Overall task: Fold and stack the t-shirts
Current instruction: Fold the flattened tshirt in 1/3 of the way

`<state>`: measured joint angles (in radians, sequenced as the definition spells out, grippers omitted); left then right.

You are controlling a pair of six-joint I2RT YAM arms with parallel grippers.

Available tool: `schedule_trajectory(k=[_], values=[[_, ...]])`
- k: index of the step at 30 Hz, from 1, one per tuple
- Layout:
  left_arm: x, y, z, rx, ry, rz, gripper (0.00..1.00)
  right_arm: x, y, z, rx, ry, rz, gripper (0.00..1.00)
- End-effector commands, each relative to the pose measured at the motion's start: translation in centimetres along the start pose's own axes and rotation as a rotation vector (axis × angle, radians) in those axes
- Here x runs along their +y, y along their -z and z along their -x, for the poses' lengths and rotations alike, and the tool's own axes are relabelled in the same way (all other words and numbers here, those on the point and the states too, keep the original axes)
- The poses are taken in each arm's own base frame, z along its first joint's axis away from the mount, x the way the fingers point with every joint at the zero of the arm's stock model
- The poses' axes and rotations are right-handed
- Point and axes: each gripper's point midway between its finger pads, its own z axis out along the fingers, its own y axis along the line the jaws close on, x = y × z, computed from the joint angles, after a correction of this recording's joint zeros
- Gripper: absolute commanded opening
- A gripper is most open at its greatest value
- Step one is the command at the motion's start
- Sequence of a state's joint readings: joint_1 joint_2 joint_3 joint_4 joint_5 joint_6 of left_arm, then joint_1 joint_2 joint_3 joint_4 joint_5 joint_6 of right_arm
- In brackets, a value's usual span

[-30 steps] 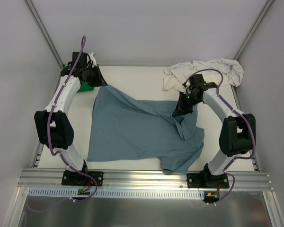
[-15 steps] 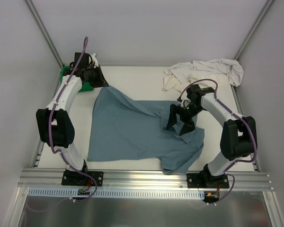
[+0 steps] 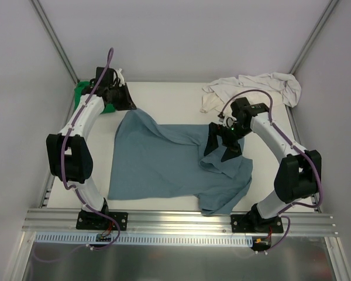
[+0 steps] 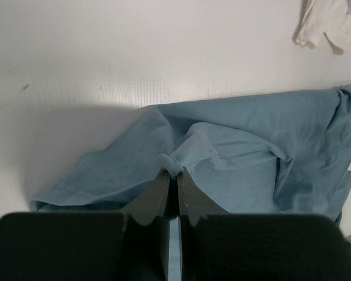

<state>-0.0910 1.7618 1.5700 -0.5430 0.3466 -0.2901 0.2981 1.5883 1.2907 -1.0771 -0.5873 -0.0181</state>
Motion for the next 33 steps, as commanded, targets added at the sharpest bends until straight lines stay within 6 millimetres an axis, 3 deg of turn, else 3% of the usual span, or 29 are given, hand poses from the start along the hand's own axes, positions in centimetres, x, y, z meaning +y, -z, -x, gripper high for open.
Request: schedule_trajectory(k=[1, 7, 12, 14, 18, 30, 31, 33], values=[[0.6, 0.5, -0.8, -0.002, -0.021, 0.03, 0.0, 1.0, 1.6, 1.1, -0.037, 0.024, -0.014, 1.0], [3.0, 1.5, -4.0, 0.049, -0.016, 0.137, 0.0, 0.9, 2.6, 1.8, -0.061, 0.021, -0.023, 0.99], [5.6, 1.9, -4.3, 0.004, -0.04, 0.269, 0.0, 1.0, 2.6, 1.7, -0.061, 0.021, -0.013, 0.99], [5.9, 2.6, -3.5, -0.049, -0.051, 0.295, 0.0, 0.8, 2.5, 1.5, -0.055, 0.016, -0.017, 1.0], [6.2, 3.1, -4.2, -0.059, -0.049, 0.307, 0.0, 0.5, 2.5, 1.1, -0.053, 0.014, -0.022, 0.99], [7.3, 2.6, -9.4, 0.066, -0.015, 0.315, 0.0, 0.5, 2.7, 1.0, -0.059, 0.014, -0.018, 0.99], [7.5, 2.8, -9.6, 0.06, -0.008, 0.327, 0.07, 0.5, 2.7, 1.0, -0.059, 0.014, -0.018, 1.0], [8.4, 3.9, -9.9, 0.021, 0.004, 0.386, 0.09, 0.5, 2.8, 1.0, -0.065, 0.014, -0.017, 0.99]])
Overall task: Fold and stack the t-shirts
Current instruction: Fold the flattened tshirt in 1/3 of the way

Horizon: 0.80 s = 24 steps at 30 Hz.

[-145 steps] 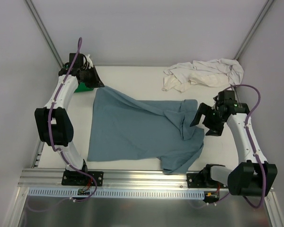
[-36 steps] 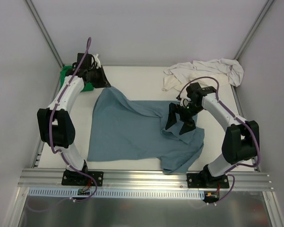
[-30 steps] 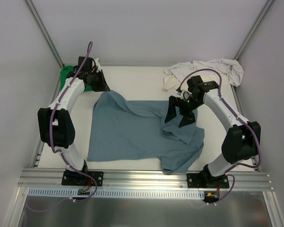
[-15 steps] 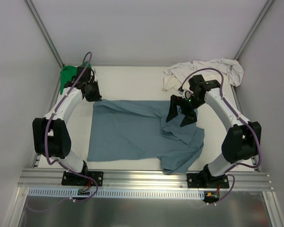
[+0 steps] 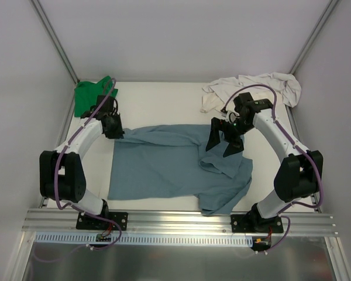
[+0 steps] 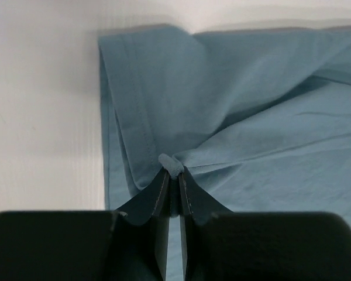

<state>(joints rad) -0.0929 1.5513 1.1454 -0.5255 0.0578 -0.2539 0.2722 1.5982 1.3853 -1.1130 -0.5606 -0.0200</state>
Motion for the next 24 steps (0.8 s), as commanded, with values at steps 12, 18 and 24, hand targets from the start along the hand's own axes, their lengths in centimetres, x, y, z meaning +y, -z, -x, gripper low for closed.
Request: schedule_trajectory(k=[12, 18, 24], values=[[5.9, 8.0, -1.4, -0.345, 0.13, 0.261, 0.98, -0.4, 1.4, -0.3, -0.024, 0.004, -0.011, 0.99], [5.3, 7.6, -1.1, -0.332, 0.148, 0.239, 0.99, -0.2, 1.7, 0.2, -0.037, 0.007, -0.007, 0.99], [3.5, 6.7, -0.3, -0.336, 0.157, 0.156, 0.99, 0.2, 1.9, 1.0, -0.066, 0.013, 0.006, 0.99]])
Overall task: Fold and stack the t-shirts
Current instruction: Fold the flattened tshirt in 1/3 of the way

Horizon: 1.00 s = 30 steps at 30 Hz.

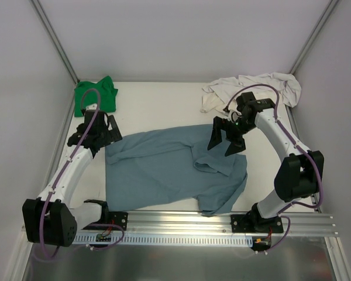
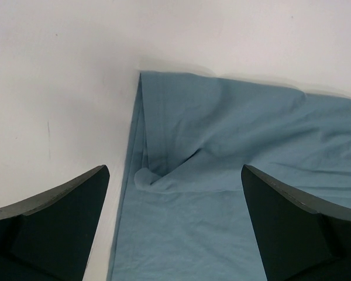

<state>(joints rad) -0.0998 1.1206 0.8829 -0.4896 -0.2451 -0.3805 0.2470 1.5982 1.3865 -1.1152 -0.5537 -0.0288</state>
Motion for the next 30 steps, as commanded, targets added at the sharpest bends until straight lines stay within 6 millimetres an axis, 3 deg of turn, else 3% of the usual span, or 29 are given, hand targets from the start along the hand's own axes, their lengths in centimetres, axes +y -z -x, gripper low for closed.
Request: schedule_trajectory(k=[1, 5, 6, 7, 8, 11, 12, 14, 16, 23, 30], values=[[-1.9, -0.4, 1.2, -0.032, 0.033, -0.063, 0.99, 1.0, 1.6, 0.9, -0.062, 0.026, 0.013, 0.99], [-4.0, -2.3, 0.7, 0.074, 0.031, -0.105, 0.99, 1.5, 2.3, 3.5, -0.135, 0.032, 0.019, 1.0], [-4.6, -2.5, -0.2, 0.137, 0.027, -0.125, 0.99, 1.6, 2.5, 4.8, -0.163, 0.043, 0.019, 0.99], [-5.5, -2.3, 0.8, 0.149, 0.029, -0.149, 0.99, 1.7, 2.6, 5.6, -0.181, 0.05, 0.021, 0.99], [-6.0, -3.4, 0.0, 0.207, 0.021, -0.153, 0.99, 1.7, 2.7, 6.5, -0.201, 0.012, 0.027, 0.99], [-8.5, -3.8, -0.2, 0.294, 0.039, -0.246, 0.99, 1.4, 2.6, 9.9, -0.258, -0.012, 0.041, 0.99], [-9.4, -3.8, 0.4, 0.298, 0.054, -0.274, 0.99, 1.2, 2.3, 11.4, -0.266, -0.016, 0.036, 0.99], [-9.8, -4.4, -0.5, 0.363, 0.055, -0.276, 0.99, 0.7, 1.8, 12.8, -0.265, -0.024, 0.03, 1.0], [-10.5, -4.5, -0.2, 0.382, 0.057, -0.295, 0.98, -0.2, 0.4, 14.4, -0.236, -0.043, 0.025, 0.99], [-10.8, -4.9, -1.2, 0.492, 0.045, -0.293, 0.98, -2.8, -3.2, 16.8, -0.167, -0.115, 0.025, 0.99], [-11.0, -6.0, -3.0, 0.578, 0.045, -0.295, 0.98, -4.7, -5.4, 16.7, -0.124, -0.157, 0.011, 0.99]])
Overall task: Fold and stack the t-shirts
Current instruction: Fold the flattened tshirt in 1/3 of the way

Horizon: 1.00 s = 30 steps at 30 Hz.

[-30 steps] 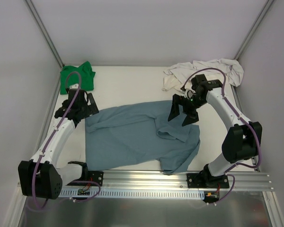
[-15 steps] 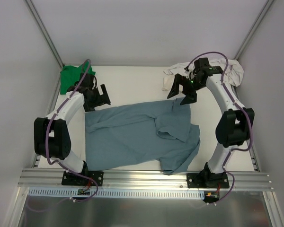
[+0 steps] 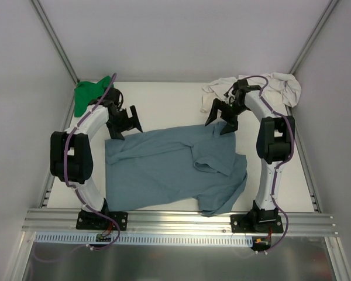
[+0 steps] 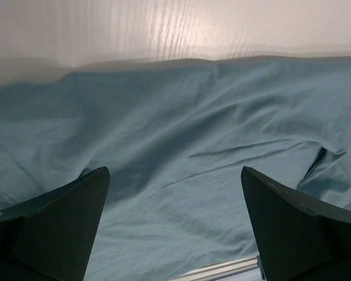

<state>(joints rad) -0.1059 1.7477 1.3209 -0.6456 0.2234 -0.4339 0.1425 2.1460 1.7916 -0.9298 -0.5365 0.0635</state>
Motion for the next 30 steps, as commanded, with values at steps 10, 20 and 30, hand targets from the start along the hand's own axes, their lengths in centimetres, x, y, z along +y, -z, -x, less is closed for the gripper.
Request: schedule_trajectory(k=[10, 20, 30], values=[[1.1, -2.1, -1.7, 0.144, 0.038, 0.072, 0.97, -0.3, 0.4, 1.2, -0.028, -0.026, 0.018, 0.99], [2.1, -3.3, -0.9, 0.156, 0.043, 0.141, 0.97, -1.2, -1.4, 1.5, -0.006, -0.07, 0.016, 0.99], [2.0, -5.0, -1.0, 0.18, 0.061, 0.128, 0.98, -1.7, -2.7, 2.3, 0.009, -0.098, 0.004, 1.0]])
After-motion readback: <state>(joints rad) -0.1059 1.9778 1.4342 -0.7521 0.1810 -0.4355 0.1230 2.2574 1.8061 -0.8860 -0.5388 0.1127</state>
